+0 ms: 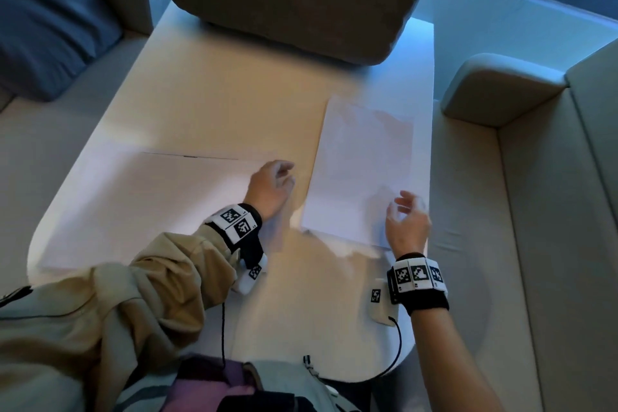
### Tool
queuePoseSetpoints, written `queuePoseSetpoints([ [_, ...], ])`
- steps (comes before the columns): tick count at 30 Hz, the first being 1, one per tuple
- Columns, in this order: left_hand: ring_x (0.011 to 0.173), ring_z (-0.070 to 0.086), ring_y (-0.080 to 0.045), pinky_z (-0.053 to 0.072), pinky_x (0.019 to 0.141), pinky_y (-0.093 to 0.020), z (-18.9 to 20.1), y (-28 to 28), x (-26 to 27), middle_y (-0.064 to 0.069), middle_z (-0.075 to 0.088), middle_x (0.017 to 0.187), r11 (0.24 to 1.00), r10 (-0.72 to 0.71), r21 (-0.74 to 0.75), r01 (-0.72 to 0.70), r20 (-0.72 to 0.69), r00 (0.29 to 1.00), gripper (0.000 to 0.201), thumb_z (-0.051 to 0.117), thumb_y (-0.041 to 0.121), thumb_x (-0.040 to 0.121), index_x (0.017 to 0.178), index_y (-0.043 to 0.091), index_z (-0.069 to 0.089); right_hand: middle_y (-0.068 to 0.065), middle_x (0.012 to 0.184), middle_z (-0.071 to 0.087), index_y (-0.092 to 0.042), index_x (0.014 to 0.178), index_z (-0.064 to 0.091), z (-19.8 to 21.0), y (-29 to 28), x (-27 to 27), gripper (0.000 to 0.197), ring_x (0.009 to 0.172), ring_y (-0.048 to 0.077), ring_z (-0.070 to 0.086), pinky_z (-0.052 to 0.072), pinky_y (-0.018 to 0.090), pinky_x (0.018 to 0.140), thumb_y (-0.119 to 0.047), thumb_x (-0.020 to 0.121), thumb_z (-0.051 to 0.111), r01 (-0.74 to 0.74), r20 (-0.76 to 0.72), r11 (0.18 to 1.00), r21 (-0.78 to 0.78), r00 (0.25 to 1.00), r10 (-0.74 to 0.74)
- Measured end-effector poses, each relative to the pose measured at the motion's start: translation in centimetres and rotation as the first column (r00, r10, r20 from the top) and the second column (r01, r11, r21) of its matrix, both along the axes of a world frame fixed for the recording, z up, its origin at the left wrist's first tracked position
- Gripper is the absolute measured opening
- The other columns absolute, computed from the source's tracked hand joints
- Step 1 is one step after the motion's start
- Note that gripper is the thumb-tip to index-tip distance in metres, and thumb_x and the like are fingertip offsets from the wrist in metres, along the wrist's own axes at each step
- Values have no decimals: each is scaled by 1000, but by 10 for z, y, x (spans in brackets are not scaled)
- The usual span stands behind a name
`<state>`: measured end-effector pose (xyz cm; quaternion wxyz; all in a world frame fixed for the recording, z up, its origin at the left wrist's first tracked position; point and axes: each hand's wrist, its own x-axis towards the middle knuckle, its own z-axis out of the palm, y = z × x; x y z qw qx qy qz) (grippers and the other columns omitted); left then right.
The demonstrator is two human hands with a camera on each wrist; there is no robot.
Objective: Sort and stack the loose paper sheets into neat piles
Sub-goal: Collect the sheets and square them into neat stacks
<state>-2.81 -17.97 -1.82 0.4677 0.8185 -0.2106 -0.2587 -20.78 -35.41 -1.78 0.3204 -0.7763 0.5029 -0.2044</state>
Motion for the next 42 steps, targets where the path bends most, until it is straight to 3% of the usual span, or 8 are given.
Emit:
queuePoseSetpoints([
  [6, 116, 52, -25, 38, 101, -29, -9, 76, 42, -8, 59, 121, 977, 123, 145, -156, 214, 969, 22, 55, 6, 87, 106, 11, 65, 4, 87, 72, -14, 100, 67, -5, 77, 35, 15, 81, 20, 68, 54, 34, 85, -12, 87, 60, -217, 36, 948, 234, 976, 215],
  [13, 121, 44, -30, 33, 104, -33, -28, 164, 83, -16, 48, 130, 881, 197, 382, -278, 238, 951, 33, 58, 7, 84, 116, 4, 61, 9, 122, 63, -5, 132, 52, -6, 147, 80, 43, 108, 19, 61, 42, 22, 100, -16, 91, 57, -379, -74, 815, 439, 889, 453],
  [24, 127, 35, -39, 36, 100, -57, -21, 217, 115, -21, 35, 138, 618, 458, 607, -500, 238, 856, 98, 86, 43, 56, 131, 2, 38, 8, 86, 53, -15, 73, 54, -25, 177, 127, 47, 79, 23, 51, 38, 24, 58, -45, 53, 83, -126, -316, 885, 449, 904, 289],
  [27, 124, 36, -39, 38, 97, -53, -23, 220, 119, -24, 38, 134, 598, 446, 647, -474, 223, 867, 113, 84, 57, 48, 131, -3, 36, 13, 112, 52, -12, 103, 55, -27, 182, 133, 64, 106, 27, 50, 46, 35, 85, -41, 54, 84, -74, -365, 898, 433, 897, 250],
  [31, 119, 37, -40, 42, 92, -51, -27, 222, 118, -25, 39, 129, 618, 458, 615, -491, 225, 860, 121, 86, 61, 39, 128, -5, 36, 12, 129, 43, -10, 131, 45, -20, 189, 136, 64, 121, 30, 44, 40, 35, 101, -17, 74, 74, -185, -219, 899, 397, 932, 288],
  [35, 122, 35, -39, 38, 94, -47, -25, 223, 118, -26, 38, 131, 620, 451, 615, -487, 228, 863, 117, 89, 53, 43, 129, -5, 35, 0, 90, 52, -10, 91, 57, -15, 207, 131, 15, 79, 15, 48, 37, 25, 70, 1, 81, 60, -487, -8, 849, 205, 867, 499],
  [38, 127, 34, -38, 34, 101, -49, -25, 229, 126, -25, 36, 136, 623, 451, 623, -472, 207, 868, 117, 89, 49, 46, 133, -3, 30, -13, 66, 48, -19, 66, 44, -14, 209, 120, 33, 61, -3, 46, 33, 17, 57, 7, 80, 57, -511, 135, 843, 166, 859, 494],
  [42, 129, 32, -37, 32, 104, -48, -22, 234, 137, -23, 36, 137, 658, 413, 611, -441, 197, 889, 119, 88, 54, 43, 134, 1, 33, -2, 79, 59, -23, 84, 51, -1, 196, 110, 26, 70, 12, 55, 50, 32, 65, -1, 83, 65, -375, 267, 810, 452, 923, 278],
])
